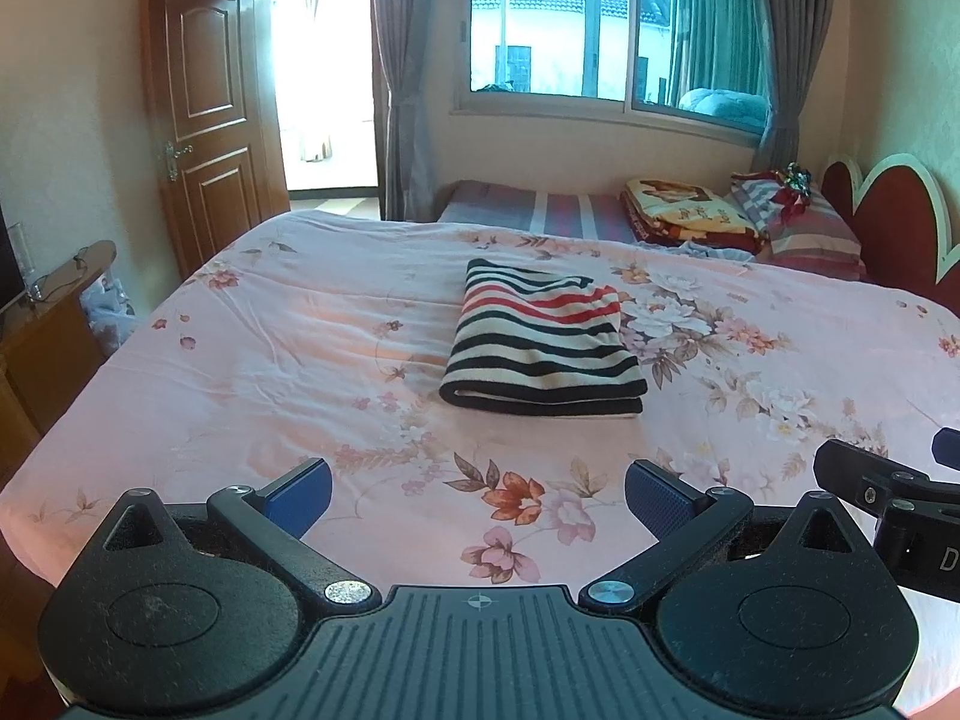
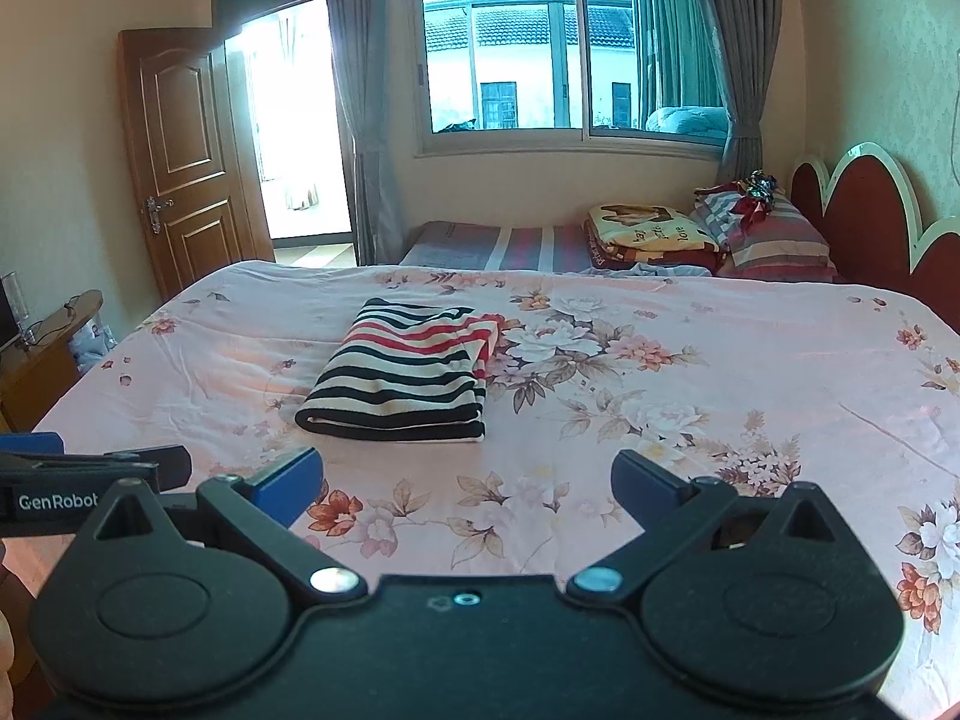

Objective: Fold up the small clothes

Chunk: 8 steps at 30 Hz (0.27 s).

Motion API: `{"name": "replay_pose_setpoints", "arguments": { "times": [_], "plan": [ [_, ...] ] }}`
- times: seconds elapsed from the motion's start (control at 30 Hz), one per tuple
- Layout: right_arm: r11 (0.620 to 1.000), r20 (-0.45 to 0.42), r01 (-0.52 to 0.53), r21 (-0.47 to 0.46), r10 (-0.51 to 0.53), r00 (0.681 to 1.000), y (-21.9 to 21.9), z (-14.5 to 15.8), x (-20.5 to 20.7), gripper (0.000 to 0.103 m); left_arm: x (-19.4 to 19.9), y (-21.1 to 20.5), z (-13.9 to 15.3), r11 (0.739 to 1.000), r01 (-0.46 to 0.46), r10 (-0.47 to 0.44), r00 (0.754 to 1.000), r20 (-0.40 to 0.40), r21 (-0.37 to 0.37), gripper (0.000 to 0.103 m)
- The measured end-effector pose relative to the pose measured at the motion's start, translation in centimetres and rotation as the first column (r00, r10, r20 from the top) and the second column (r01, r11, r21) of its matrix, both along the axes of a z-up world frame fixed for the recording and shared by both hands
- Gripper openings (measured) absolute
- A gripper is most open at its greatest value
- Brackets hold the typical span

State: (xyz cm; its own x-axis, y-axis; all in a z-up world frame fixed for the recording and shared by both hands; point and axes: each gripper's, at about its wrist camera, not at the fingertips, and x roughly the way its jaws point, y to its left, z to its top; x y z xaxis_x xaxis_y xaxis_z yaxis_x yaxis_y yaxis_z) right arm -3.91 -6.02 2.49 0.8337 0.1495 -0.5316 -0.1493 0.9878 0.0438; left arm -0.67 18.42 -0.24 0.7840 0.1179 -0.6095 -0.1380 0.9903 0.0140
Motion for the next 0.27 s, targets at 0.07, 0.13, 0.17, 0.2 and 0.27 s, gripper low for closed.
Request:
{"name": "replay_pose_setpoints", "arguments": {
  "times": [0.07,0.13,0.17,0.2,0.27],
  "plan": [
    [1.000,-0.004,0.004,0.003,-0.004,1.000,-0.1,-0.2,0.5,0.102,0.7,-0.1,-0.2,1.000,0.027,-0.027,1.000,0.000,-0.005,0.103],
    [1.000,-0.015,0.006,0.008,-0.006,1.000,-0.1,-0.5,1.4,0.102,1.6,-0.5,-0.5,0.999,0.039,-0.039,0.999,0.003,0.009,0.103],
    [1.000,-0.019,0.008,0.008,-0.008,1.000,-0.1,-0.7,1.8,0.102,2.0,-0.7,-0.7,0.999,0.041,-0.042,0.999,0.009,0.028,0.103],
    [1.000,-0.025,0.009,0.007,-0.009,1.000,-0.1,-1.0,2.3,0.102,2.5,-0.8,-0.8,0.998,0.039,-0.040,0.999,0.014,0.043,0.103],
    [1.000,-0.040,0.013,0.001,-0.013,0.999,-0.1,-1.5,3.1,0.102,3.7,-0.8,-1.1,0.997,0.048,-0.049,0.998,0.028,0.056,0.103]
  ]
}}
